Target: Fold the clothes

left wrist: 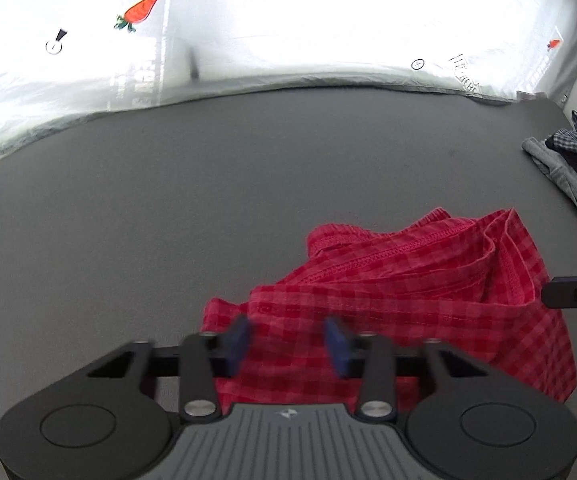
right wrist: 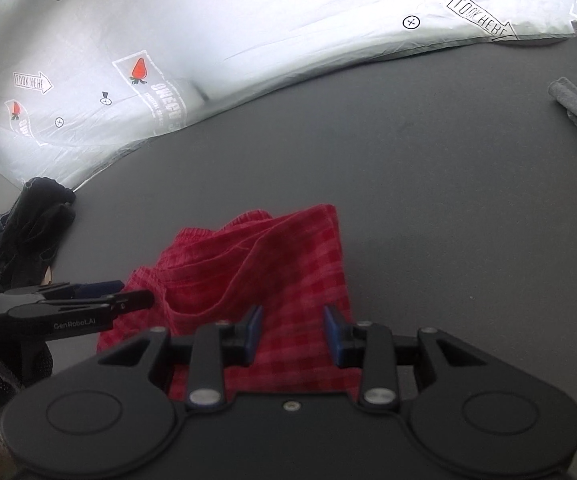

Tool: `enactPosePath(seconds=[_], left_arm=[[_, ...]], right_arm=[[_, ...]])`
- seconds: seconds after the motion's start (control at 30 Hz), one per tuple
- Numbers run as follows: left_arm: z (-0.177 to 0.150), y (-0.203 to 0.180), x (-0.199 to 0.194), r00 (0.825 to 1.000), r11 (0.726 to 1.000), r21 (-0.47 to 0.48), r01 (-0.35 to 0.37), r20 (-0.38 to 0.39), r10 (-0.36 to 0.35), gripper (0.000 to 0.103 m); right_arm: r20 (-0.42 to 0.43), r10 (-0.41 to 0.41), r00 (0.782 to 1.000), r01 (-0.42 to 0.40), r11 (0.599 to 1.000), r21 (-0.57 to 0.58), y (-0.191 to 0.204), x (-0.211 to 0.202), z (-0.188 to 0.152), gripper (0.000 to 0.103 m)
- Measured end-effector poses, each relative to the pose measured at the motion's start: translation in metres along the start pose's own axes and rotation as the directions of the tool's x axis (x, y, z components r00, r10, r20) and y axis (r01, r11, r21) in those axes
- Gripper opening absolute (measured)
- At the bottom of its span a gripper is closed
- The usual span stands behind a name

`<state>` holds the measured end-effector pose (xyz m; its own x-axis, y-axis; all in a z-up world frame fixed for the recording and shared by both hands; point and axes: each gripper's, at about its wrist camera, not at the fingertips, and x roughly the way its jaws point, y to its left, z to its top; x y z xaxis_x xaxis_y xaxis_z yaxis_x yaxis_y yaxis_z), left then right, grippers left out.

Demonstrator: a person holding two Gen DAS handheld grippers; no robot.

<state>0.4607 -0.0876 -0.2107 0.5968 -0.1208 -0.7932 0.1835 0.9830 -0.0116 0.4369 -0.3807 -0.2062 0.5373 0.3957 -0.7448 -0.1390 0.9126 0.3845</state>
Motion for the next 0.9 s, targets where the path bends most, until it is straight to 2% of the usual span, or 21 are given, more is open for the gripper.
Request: enactPosePath(seconds=[0.03, 0.1, 0.2, 0.27, 0.3, 0.33, 0.37, 0.4, 0.43, 0.47, 0.53, 0.6, 0.67, 0.7, 0.73, 0.77, 0.83, 0.9], left_arm=[[0.0, 0.003, -0.005, 1.0, 1.0, -0.009, -0.009, 0.026, 0.01, 0.0], [0.006, 0.016, -0.011, 0.997, 0.995, -0.099, -0.012, 0.069, 0.019, 0.0], [0.012, 0.045, -0.015, 0.996, 0.966, -0.257, -0.007, 0.08, 0.028, 0.0], [0.014, 0.056, -0.016, 0.997, 0.96, -0.281, 0.01, 0.072, 0.011, 0.0], [0.015, 0.057, -0.016, 0.998, 0.962, -0.27, 0.037, 0.057, -0.022, 0.007], [0.016, 0.054, -0.015, 0.998, 0.966, -0.251, 0.065, 0.041, -0.056, 0.026], [0.016, 0.05, -0.016, 0.996, 0.971, -0.223, 0.087, 0.028, -0.083, 0.041], [0.015, 0.044, -0.016, 0.996, 0.977, -0.194, 0.087, 0.032, -0.083, 0.068], [0.013, 0.039, -0.016, 0.996, 0.983, -0.166, 0.083, 0.04, -0.078, 0.081], [0.011, 0.033, -0.016, 0.997, 0.987, -0.146, 0.066, 0.048, -0.059, 0.082], [0.011, 0.031, -0.006, 0.999, 0.985, -0.162, 0.053, 0.017, -0.051, 0.083], [0.012, 0.032, 0.002, 0.997, 0.976, -0.204, 0.073, -0.004, -0.076, 0.082], [0.011, 0.029, 0.005, 0.996, 0.973, -0.213, 0.085, 0.002, -0.086, 0.076], [0.01, 0.027, 0.007, 0.997, 0.976, -0.202, 0.079, 0.003, -0.08, 0.05], [0.011, 0.025, 0.008, 0.997, 0.98, -0.188, 0.071, -0.005, -0.073, 0.011], [0.011, 0.022, 0.009, 0.999, 0.983, -0.177, 0.049, -0.011, -0.051, 0.003], [0.013, 0.025, 0.003, 0.999, 0.979, -0.203, -0.001, 0.031, 0.007, 0.001], [0.016, 0.039, -0.003, 0.998, 0.954, -0.298, -0.015, 0.061, 0.035, 0.001]], right_arm=[[0.002, -0.004, 1.0, 0.004, 1.0, -0.001, -0.001, -0.001, 0.0, 0.035], [0.007, -0.016, 1.0, 0.016, 1.0, -0.009, -0.002, -0.003, -0.001, 0.035], [0.009, -0.03, 1.0, 0.03, 0.999, -0.016, -0.004, -0.004, -0.004, 0.036], [0.005, -0.026, 1.0, 0.026, 1.0, -0.011, -0.004, -0.002, -0.006, 0.036], [0.003, -0.024, 1.0, 0.024, 1.0, -0.01, -0.003, -0.001, -0.007, 0.036], [0.0, -0.025, 1.0, 0.025, 1.0, -0.01, -0.003, -0.001, -0.007, 0.036], [-0.002, -0.025, 1.0, 0.025, 1.0, -0.01, -0.002, 0.0, -0.008, 0.036], [-0.005, -0.025, 1.0, 0.025, 1.0, -0.011, -0.001, 0.001, -0.008, 0.036], [-0.007, -0.023, 1.0, 0.023, 1.0, -0.012, 0.0, 0.002, -0.009, 0.036], [-0.009, -0.021, 1.0, 0.021, 1.0, -0.014, 0.001, 0.003, -0.009, 0.037], [-0.01, -0.021, 1.0, 0.021, 0.999, -0.024, 0.003, 0.003, -0.01, 0.037], [-0.009, -0.026, 1.0, 0.025, 0.999, -0.04, 0.005, 0.003, -0.01, 0.037], [-0.009, -0.034, 0.999, 0.033, 0.998, -0.052, 0.007, 0.003, -0.012, 0.037], [-0.009, -0.036, 0.999, 0.036, 0.998, -0.052, 0.007, 0.003, -0.013, 0.037], [-0.009, -0.037, 0.999, 0.037, 0.998, -0.049, 0.006, 0.002, -0.013, 0.037], [-0.01, -0.039, 0.999, 0.038, 0.998, -0.046, 0.006, 0.002, -0.014, 0.037], [-0.009, -0.041, 0.999, 0.041, 0.998, -0.041, 0.005, 0.001, -0.015, 0.037], [-0.006, -0.045, 0.999, 0.044, 0.998, -0.039, 0.004, 0.0, -0.015, 0.037]])
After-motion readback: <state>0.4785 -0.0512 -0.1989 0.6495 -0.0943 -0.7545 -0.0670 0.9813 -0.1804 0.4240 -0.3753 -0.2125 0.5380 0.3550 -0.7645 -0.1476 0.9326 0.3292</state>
